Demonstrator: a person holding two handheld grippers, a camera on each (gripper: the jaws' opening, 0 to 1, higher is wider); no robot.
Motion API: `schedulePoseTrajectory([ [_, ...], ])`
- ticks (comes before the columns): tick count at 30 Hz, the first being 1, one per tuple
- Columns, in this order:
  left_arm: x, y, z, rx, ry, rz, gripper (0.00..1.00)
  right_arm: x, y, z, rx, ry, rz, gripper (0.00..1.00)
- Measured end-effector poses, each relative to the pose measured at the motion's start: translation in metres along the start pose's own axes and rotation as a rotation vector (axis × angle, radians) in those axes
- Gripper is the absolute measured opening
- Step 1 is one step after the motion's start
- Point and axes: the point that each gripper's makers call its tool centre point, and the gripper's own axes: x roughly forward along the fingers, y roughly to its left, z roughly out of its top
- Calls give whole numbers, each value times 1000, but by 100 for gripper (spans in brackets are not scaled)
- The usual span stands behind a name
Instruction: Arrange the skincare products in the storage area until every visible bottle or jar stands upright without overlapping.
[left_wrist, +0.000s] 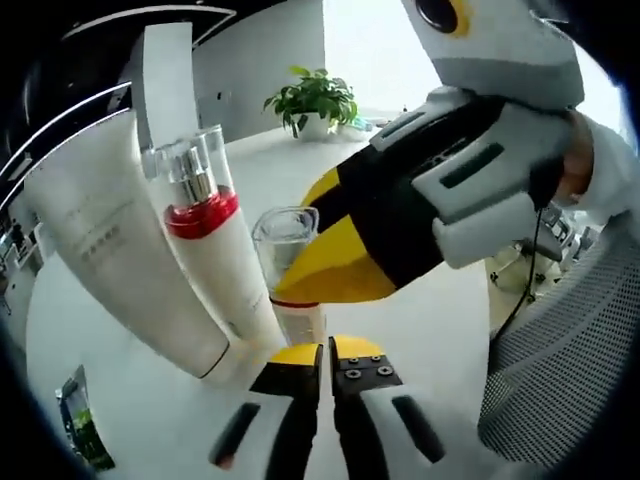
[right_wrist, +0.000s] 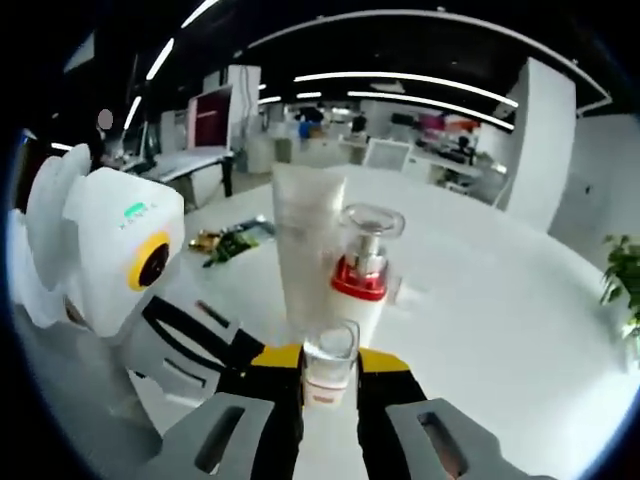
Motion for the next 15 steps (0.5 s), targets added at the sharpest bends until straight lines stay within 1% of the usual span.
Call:
schedulePoseTrajectory([
  [7, 6, -12, 6, -49, -28, -42, 0, 0, -2, 0, 2, -3, -7, 11],
  [10, 9, -21, 16, -51, -80, -92, 0, 0, -3, 0, 7, -3, -11, 12],
  [12, 9, -26, 19, -69, -88, -110, 0, 0, -4, 0, 15, -3, -12, 12],
  [13, 11, -28, 24, -62, -113, -120, 2, 0, -4, 0, 16, -3, -12, 12],
  [14, 11, -27, 23, -59, -108, -108, 4, 0, -5, 0, 16, -2, -13, 12],
  [15, 13, -25, 23, -54, -105, -93, 4, 0, -5, 0, 16, -1, -14, 12],
])
